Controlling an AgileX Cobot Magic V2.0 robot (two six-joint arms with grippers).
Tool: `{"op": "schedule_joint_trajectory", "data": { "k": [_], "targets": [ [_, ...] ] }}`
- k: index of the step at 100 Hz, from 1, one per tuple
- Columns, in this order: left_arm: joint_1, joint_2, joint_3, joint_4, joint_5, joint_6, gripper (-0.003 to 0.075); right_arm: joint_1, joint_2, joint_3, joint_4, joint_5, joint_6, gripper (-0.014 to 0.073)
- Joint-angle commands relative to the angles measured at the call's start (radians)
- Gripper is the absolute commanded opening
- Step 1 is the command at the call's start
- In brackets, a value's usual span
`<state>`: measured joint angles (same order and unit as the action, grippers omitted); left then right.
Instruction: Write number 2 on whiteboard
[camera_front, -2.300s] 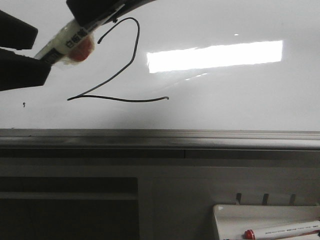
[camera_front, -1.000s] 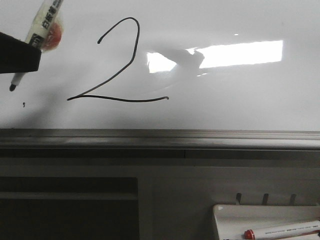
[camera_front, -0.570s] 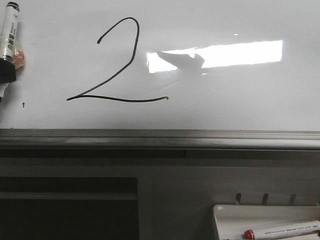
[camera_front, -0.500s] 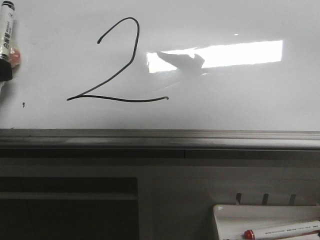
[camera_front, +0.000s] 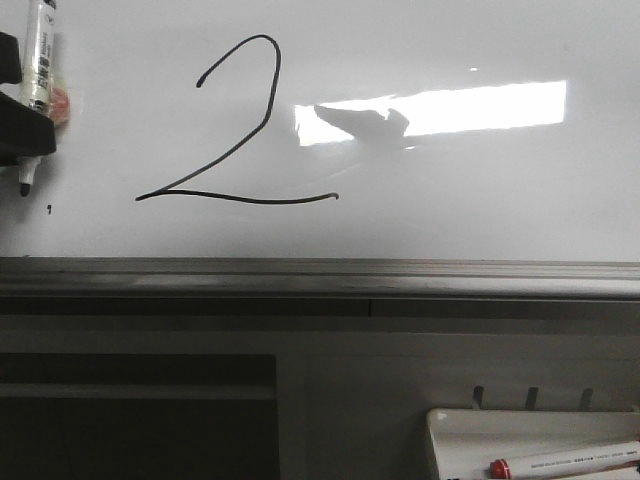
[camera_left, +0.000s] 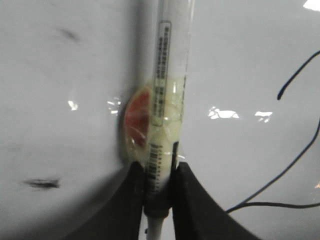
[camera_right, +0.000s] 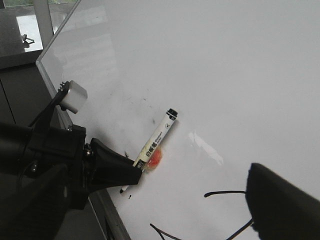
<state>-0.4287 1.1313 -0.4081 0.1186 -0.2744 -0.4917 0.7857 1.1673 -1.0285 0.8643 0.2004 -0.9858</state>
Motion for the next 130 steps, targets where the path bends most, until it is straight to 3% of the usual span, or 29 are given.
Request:
{"op": "schedule_joint_trajectory", "data": {
  "k": [1,96,106,118,130],
  "targets": [
    [-0.031,-0.010,-0.031,0.001,-0.062,-0.010,-0.0020,0.000,-0.024,-0.036,0.010,-0.045,-0.010,0.0638],
    [-0.055,-0.007,-0.031,-0.080,-0.054,-0.016,-0.0013,0.000,-0.024,-0.036,0.010,-0.043,-0.010,0.0638],
    [-0.055,-0.007,-0.031,-0.080,-0.059,-0.016,0.0073,0.000,-0.024,-0.036,0.010,-0.041,-0.010,0.0638],
    [-0.055,-0.007,-0.031,-0.080,-0.091,-0.016,0.0244,0.000,-0.024,-0.036,0.010,-0.041,-0.010,0.0638],
    [-0.055,-0.007,-0.031,-0.080,-0.107,-0.016,0.0296,0.000,-0.024,-0.036,0.010,-0.041,-0.010,0.0638]
  ]
}}
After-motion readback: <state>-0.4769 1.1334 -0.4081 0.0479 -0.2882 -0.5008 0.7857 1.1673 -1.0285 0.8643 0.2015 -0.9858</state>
